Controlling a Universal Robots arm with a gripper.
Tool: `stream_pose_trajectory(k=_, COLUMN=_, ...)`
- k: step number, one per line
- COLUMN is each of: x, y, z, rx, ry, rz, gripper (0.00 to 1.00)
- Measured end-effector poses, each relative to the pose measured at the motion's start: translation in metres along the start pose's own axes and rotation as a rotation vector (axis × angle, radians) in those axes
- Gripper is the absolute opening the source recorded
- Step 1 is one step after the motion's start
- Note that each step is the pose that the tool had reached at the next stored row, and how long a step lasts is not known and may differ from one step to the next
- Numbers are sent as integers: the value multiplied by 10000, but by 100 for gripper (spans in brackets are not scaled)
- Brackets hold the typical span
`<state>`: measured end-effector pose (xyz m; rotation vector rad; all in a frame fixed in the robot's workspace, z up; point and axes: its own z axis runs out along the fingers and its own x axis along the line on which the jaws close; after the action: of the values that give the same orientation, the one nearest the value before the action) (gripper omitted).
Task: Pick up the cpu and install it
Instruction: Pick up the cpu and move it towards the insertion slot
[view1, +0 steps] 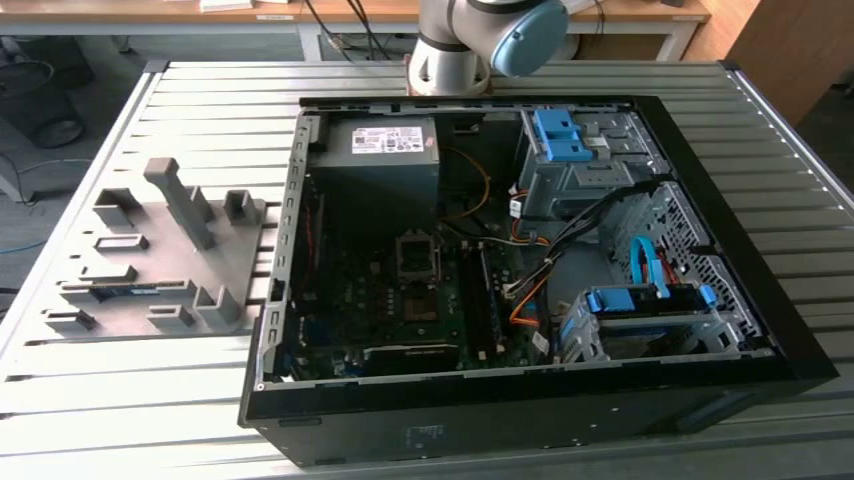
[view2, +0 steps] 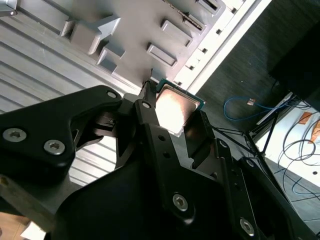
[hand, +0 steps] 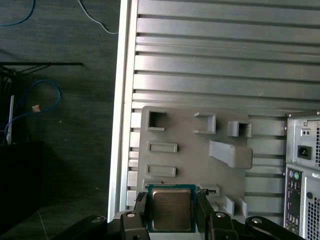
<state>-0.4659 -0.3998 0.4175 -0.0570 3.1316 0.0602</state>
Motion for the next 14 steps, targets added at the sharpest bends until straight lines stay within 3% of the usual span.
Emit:
stream_pose_trajectory(k=6, x=-17, y=-1, z=-2, rx=5, ry=4, rz=-2, gripper=47)
stream_pose_trajectory(k=14, x=-208, y=-8, z=0, rx=5, ry=3, rz=0, gripper=47)
